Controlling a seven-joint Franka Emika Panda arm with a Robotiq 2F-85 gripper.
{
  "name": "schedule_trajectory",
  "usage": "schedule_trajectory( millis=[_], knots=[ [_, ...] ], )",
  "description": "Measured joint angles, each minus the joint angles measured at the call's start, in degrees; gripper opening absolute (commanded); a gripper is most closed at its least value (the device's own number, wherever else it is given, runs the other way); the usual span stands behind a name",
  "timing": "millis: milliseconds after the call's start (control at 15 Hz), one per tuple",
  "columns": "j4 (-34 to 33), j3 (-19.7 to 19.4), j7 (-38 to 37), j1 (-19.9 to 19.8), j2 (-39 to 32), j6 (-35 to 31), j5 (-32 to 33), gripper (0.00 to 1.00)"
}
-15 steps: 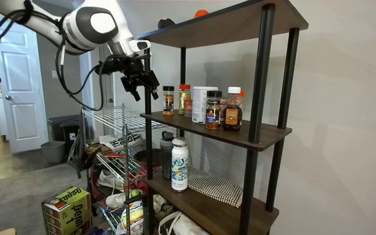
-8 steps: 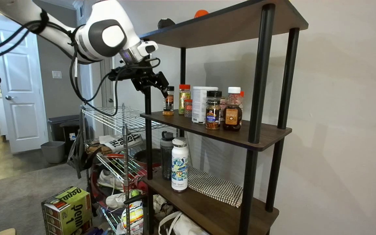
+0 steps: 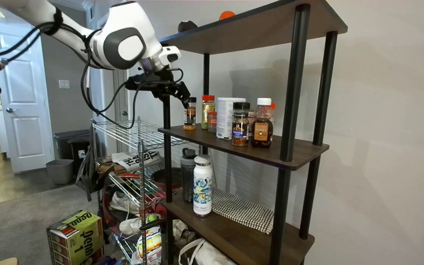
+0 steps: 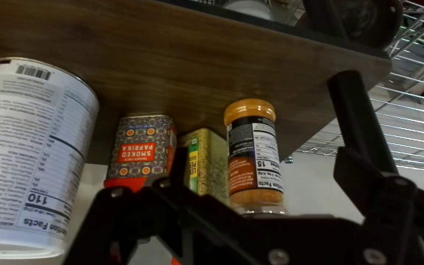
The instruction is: Change the position of one spice bottle
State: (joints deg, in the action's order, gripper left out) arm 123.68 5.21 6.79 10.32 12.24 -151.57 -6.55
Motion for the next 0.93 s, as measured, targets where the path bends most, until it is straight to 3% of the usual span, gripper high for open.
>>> schedule_trajectory(
  millis=[467,933],
  knots=[
    [-2.66,-0.14,3.51,2.79,-0.6,-0.09,-5.22,1.0],
    [-2.72,-0.26,3.76,2.8,-0.67,-0.08,-5.37,1.0]
  ],
)
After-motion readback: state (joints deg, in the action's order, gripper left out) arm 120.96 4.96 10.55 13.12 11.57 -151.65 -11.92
